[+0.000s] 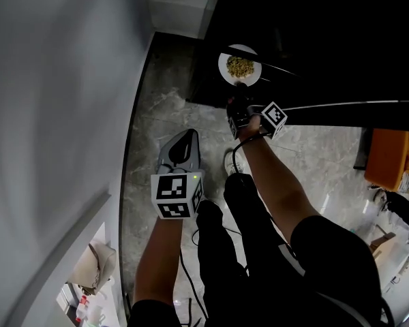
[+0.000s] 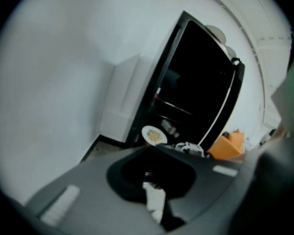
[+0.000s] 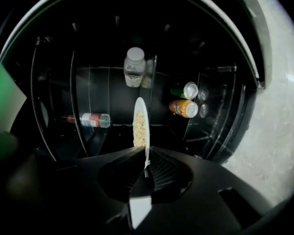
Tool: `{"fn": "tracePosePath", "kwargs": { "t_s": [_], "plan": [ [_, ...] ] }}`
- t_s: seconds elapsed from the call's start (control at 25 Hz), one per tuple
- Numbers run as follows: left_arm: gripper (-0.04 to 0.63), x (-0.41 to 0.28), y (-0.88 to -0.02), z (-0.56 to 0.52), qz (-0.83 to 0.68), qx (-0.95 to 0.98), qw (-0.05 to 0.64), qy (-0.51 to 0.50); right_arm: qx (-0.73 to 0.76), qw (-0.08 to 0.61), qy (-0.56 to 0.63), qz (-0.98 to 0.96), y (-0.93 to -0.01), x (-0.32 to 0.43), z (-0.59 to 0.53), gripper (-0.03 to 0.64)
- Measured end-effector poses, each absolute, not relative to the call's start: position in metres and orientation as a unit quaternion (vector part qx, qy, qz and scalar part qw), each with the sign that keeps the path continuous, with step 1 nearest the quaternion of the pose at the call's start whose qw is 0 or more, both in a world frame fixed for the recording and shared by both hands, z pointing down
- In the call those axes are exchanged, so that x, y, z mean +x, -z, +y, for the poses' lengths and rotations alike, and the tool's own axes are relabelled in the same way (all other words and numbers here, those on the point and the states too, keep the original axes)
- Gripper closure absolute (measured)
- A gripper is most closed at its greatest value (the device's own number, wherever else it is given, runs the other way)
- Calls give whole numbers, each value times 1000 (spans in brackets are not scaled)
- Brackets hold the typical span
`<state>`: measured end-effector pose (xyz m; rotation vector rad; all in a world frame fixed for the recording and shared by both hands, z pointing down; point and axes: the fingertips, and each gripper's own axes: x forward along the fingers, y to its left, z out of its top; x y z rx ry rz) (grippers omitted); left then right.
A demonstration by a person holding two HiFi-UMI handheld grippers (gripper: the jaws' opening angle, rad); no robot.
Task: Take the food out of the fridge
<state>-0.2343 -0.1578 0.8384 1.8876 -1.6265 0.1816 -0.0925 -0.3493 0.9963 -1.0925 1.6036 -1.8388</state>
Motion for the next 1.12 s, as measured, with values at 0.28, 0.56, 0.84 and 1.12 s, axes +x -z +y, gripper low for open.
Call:
{"fn": "tracePosePath", "kwargs": {
  "t_s": [0.28, 0.56, 0.84, 1.12],
  "plan": [
    [595, -229, -844, -148, -616, 713, 326, -69, -394, 243, 673, 577, -995, -98, -370, 592],
    [595, -233, -831, -150, -622, 710, 323, -68, -385, 232, 664, 597, -983, -94, -358, 606],
    [595, -243, -785, -148, -635, 703, 315, -57, -353, 209, 682, 605, -933, -91, -299, 606],
    [595, -239, -713, -130, -641, 703, 304, -53, -331, 149, 704, 610, -846, -78, -218, 606]
  ]
}}
